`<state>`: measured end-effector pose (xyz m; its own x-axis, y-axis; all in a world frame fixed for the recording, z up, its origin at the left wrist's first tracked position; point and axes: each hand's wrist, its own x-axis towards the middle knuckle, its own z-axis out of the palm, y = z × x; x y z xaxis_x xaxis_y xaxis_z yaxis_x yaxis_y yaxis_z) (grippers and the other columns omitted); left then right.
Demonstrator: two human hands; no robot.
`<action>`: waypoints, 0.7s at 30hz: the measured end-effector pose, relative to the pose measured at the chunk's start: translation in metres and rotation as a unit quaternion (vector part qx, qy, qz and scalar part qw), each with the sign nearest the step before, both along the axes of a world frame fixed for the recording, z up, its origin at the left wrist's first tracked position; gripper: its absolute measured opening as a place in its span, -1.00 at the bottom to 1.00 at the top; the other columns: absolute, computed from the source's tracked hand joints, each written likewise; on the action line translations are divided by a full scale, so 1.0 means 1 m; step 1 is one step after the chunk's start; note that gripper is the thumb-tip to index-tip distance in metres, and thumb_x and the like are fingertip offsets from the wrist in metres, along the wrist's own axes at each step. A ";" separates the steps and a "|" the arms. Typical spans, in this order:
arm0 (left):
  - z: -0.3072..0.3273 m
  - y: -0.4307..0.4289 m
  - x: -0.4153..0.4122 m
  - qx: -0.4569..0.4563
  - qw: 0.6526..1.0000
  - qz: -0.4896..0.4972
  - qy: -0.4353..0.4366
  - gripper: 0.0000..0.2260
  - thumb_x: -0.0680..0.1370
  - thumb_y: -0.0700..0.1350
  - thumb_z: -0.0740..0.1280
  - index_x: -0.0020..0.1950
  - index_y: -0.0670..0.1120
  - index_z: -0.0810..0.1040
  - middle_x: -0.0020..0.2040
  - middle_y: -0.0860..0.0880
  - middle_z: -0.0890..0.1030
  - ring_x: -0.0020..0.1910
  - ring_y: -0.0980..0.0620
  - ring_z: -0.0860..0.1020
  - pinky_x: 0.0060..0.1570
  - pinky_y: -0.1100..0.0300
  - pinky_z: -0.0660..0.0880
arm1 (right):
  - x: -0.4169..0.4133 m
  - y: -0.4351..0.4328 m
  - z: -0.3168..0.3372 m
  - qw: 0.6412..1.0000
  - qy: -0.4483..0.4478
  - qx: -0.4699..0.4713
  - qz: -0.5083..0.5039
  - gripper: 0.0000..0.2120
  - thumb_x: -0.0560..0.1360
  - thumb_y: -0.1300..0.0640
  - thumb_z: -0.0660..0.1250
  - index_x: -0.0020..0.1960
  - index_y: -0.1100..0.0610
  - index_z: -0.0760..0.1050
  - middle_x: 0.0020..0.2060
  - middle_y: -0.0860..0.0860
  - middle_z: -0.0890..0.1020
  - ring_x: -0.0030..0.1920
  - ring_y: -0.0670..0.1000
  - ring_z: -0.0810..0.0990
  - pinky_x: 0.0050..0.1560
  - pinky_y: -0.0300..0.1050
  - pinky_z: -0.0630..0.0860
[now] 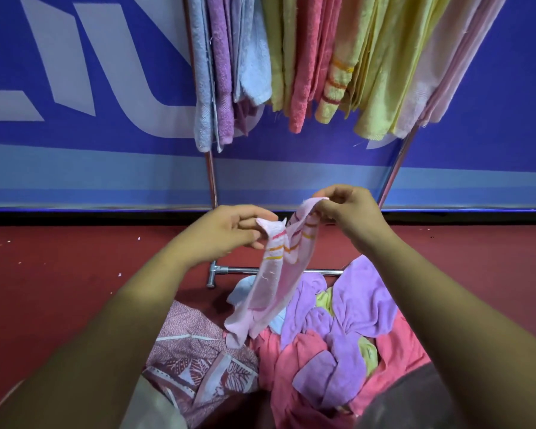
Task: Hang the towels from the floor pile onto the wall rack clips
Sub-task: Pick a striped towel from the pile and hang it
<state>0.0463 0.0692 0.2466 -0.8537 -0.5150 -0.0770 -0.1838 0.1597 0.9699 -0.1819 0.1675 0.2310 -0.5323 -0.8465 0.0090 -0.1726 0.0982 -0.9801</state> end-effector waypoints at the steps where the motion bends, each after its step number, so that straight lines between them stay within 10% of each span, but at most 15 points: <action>1: -0.001 0.003 -0.002 -0.012 1.000 -0.001 -0.001 -0.72 0.59 -0.44 0.21 0.23 -0.23 0.55 0.02 -0.11 0.68 -0.10 0.14 0.65 -0.06 0.28 0.57 | 0.003 0.001 0.003 1.000 0.002 -0.005 0.014 -0.95 0.47 0.39 0.38 -0.12 0.30 0.61 -0.37 0.08 0.63 -0.38 -0.06 0.58 -0.30 -0.25 0.53; 9: -0.011 0.001 -0.011 -0.289 0.956 0.052 -0.007 -0.91 0.47 0.05 0.39 -0.06 0.16 0.67 -0.07 0.13 0.48 -0.03 0.18 0.43 0.03 0.40 0.30 | 0.019 -0.002 -0.001 0.997 0.052 0.024 0.058 -0.96 0.51 0.26 0.40 -0.08 0.16 0.62 -0.21 0.18 0.72 -0.15 0.22 0.71 0.05 0.17 0.64; 15: -0.003 0.011 -0.014 -0.218 0.975 0.041 0.018 -0.94 0.54 -0.15 0.42 -0.06 -0.06 0.71 -0.15 0.07 0.71 -0.18 0.29 0.56 -0.08 0.34 0.45 | 0.029 -0.002 0.006 0.994 0.088 0.008 0.071 -0.92 0.50 0.28 0.44 -0.15 0.27 0.61 -0.42 0.04 0.65 -0.44 -0.04 0.57 -0.36 -0.20 0.53; 21: -0.013 0.009 -0.018 -0.232 0.970 0.069 0.016 -0.88 0.55 -0.18 0.34 -0.01 -0.01 0.65 -0.13 0.07 0.69 -0.09 0.11 0.62 0.04 0.17 0.49 | 0.037 -0.001 0.003 0.990 0.088 0.014 0.109 -0.91 0.57 0.31 0.35 0.03 0.29 0.62 -0.23 0.19 0.72 -0.22 0.13 0.73 -0.07 -0.02 0.68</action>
